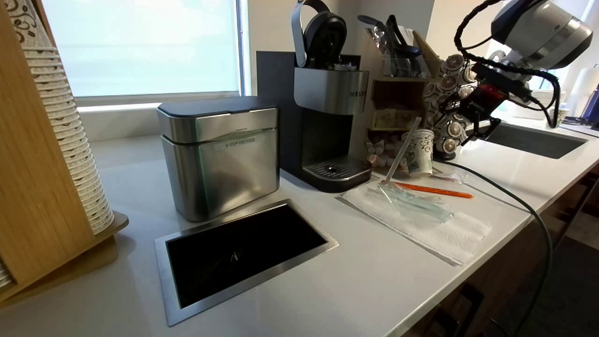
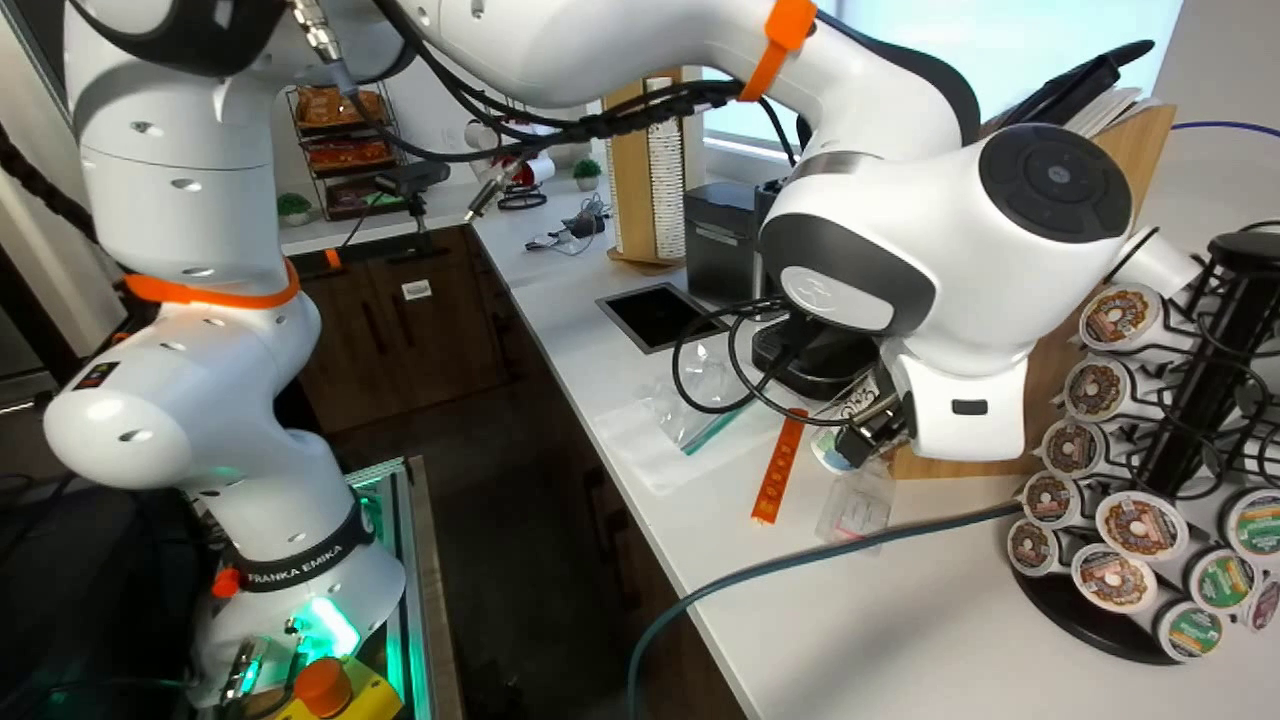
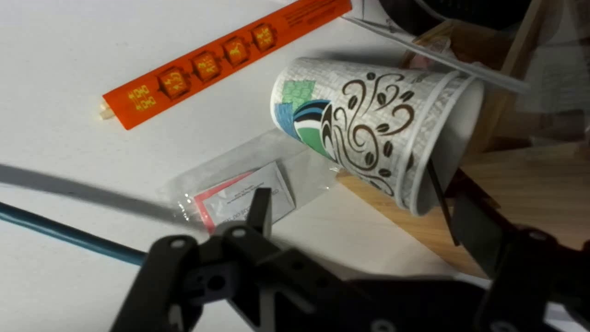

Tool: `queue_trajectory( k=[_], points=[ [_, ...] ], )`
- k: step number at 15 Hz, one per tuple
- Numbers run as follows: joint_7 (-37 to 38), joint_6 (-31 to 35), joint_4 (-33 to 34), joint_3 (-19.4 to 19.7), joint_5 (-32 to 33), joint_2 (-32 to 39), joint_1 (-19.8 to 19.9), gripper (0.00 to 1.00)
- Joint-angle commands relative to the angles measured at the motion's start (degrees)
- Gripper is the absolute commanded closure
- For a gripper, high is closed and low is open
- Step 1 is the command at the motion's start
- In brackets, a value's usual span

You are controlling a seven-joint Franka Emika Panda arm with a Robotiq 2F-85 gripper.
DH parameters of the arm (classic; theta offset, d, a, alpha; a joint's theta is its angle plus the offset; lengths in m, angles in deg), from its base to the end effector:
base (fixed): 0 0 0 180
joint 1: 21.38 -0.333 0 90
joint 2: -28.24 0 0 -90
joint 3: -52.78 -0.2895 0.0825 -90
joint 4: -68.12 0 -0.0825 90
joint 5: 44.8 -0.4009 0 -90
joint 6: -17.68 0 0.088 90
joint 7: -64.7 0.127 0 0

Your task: Move the cup to the left and put the straw in the cup

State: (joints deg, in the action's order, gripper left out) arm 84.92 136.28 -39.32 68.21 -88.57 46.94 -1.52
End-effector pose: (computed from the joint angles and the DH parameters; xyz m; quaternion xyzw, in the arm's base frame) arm 0.5409 -0.3177 0.2920 -0.7419 0.6092 0.0127 0.2798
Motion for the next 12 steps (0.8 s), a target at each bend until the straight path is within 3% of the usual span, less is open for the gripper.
queue_trajectory(
  k=[1,7,12],
  points=[
    [1.47,-1.12,3.89,-0.74,-1.30,3.74,-0.01,0.00],
    [3.65,-2.39,6.71,-1.17,-0.26,6.55,0.18,0.00],
    [3.17,-6.26,8.19,-1.44,-0.01,7.74,0.64,0.51]
  ],
)
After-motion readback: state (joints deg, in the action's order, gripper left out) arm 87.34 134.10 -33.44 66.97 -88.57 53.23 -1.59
